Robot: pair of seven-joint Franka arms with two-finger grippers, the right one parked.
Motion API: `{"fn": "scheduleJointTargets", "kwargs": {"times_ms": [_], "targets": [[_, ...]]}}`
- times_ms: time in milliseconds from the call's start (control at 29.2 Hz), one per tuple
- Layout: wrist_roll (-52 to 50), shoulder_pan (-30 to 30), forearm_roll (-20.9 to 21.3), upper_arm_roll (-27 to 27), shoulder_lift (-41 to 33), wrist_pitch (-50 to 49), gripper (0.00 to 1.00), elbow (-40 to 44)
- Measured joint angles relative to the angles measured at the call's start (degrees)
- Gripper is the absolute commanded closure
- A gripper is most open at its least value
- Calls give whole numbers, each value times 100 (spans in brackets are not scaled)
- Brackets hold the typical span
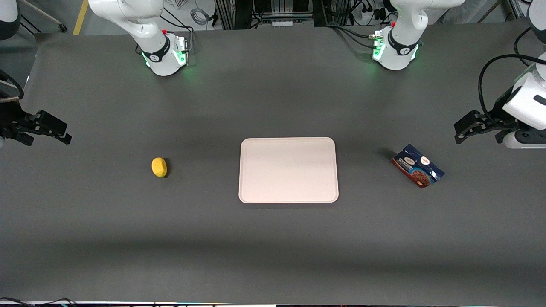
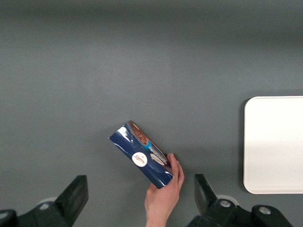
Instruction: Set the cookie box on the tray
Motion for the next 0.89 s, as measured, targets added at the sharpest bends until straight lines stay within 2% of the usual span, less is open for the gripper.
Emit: {"fn": "scheduleJointTargets", "kwargs": {"times_ms": [891], "targets": [[11, 0, 1, 0, 75, -8, 0, 36]]}}
